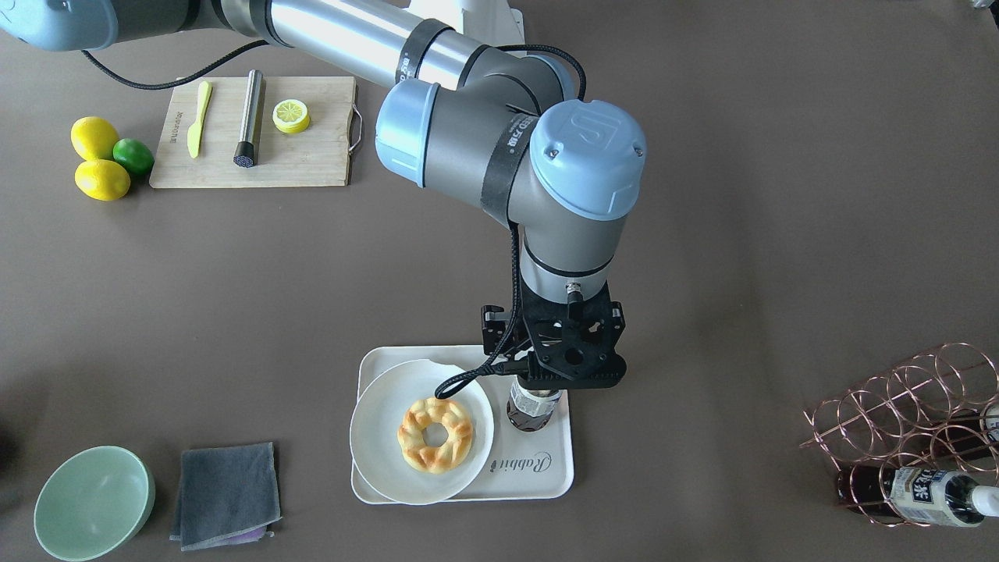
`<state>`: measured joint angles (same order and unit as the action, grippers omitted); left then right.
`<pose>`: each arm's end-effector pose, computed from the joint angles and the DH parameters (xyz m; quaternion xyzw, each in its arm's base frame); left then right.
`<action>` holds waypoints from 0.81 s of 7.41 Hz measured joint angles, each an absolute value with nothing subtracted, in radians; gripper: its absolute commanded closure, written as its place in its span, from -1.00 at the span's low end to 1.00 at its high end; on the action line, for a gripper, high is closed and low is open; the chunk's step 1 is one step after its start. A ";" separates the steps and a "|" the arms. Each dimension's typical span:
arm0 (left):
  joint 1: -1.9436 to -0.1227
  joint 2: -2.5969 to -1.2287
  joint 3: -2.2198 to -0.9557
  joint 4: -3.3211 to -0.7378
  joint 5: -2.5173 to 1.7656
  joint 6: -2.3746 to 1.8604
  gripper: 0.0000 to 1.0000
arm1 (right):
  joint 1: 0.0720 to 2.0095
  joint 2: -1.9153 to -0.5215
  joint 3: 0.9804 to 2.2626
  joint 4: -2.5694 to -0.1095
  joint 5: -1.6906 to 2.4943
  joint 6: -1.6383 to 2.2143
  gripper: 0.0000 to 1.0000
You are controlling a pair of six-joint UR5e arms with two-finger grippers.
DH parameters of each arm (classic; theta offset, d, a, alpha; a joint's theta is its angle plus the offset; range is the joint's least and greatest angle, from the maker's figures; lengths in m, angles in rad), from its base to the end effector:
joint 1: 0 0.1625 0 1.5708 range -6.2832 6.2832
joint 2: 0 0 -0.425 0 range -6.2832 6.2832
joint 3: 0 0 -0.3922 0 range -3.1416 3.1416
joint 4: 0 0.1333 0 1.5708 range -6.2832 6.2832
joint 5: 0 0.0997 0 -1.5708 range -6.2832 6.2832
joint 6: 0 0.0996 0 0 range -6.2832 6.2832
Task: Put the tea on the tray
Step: 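Carry the bottle onto the tray beside the plate and lower it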
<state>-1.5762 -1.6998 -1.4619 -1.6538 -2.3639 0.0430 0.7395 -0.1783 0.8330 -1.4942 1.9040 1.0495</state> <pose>-0.0653 -0.5528 0.6353 0.0569 0.3845 0.0372 0.9206 -0.5722 -0.6583 0.0025 0.0827 -0.3761 0.0413 0.9219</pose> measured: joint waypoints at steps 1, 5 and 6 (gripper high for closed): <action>-1.576 -1.702 -1.462 -1.654 -2.364 0.043 -0.95 | 0.740 -0.178 0.834 -1.495 1.901 1.050 -0.98; -1.575 -1.706 -1.464 -1.657 -2.364 0.043 -0.95 | 0.802 -0.194 0.988 -1.636 2.014 1.013 -0.99; -1.575 -1.703 -1.465 -1.666 -2.364 0.045 -0.95 | 0.819 -0.226 1.103 -1.776 2.033 0.954 -0.99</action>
